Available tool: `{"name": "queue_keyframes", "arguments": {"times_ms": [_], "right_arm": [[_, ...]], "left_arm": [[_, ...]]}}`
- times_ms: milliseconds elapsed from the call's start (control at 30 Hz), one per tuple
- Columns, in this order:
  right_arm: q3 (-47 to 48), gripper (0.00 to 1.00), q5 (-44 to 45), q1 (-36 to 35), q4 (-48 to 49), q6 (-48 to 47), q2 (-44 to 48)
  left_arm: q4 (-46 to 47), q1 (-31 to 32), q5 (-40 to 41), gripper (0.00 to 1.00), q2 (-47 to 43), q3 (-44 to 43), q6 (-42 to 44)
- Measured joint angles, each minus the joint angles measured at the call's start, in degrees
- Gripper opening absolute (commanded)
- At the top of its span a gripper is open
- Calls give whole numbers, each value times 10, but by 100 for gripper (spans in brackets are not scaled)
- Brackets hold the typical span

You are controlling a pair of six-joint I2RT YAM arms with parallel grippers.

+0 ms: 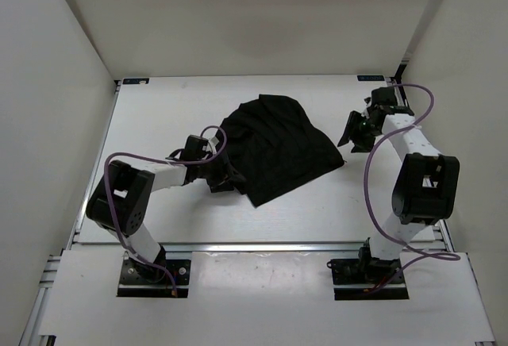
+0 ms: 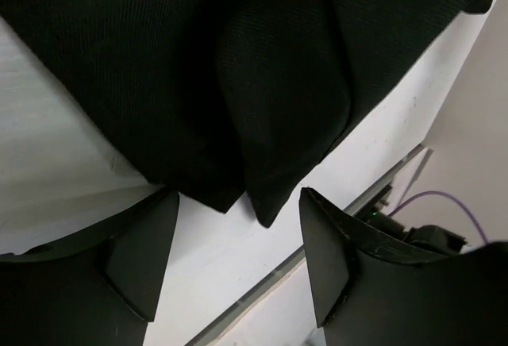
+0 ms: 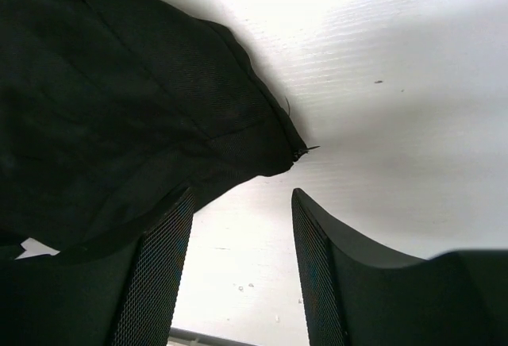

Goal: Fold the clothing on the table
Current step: Flatten the skirt out

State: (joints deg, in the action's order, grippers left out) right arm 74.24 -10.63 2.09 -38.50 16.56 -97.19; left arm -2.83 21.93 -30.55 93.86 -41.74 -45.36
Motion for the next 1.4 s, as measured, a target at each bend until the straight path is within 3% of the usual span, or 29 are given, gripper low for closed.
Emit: {"name": "queue_keyframes", "arguments": {"times_ms": [233, 267, 300, 333, 367, 600, 733, 767, 867, 900, 933, 1067, 1400], "right_arm": [[10, 56, 31, -16, 0, -4, -45], [14, 56, 32, -14, 0, -4, -57], [20, 55, 35, -11, 0, -5, -72], [25, 56, 37, -9, 0, -5, -85], [29, 55, 40, -7, -1, -5, -97], [31, 56, 59, -11, -5, -13, -111], [18, 56, 33, -16, 2, -21, -103], [10, 56, 22, -16, 5, -21, -96], [-20, 56, -21, -22, 21, -21, -71], [-29, 56, -34, -28, 26, -20, -63], [-37, 56, -47, -35, 29, -20, -55], [-55, 56, -100, -68, 50, -19, -38], [-70, 58, -179, -131, 103, 0, -54]], "left_arm": [[36, 39, 15, 68, 16, -1, -50], [46, 46, 16, 58, 19, 1, -57], [55, 53, 17, 31, 24, 1, -66], [62, 57, 19, 12, 30, 1, -73], [72, 61, 20, 0, 39, 2, -79], [85, 35, 25, 0, 65, -2, -75], [31, -68, 47, 0, 63, -32, -19], [26, -95, 51, 3, 63, -37, -8], [20, -152, 61, 69, 69, -54, 21], [21, -162, 49, 86, 73, -66, 23], [21, -166, 36, 94, 74, -81, 24], [27, -151, 43, 99, 66, -110, 39], [-15, -124, 53, 99, -85, 16, 40]]}}
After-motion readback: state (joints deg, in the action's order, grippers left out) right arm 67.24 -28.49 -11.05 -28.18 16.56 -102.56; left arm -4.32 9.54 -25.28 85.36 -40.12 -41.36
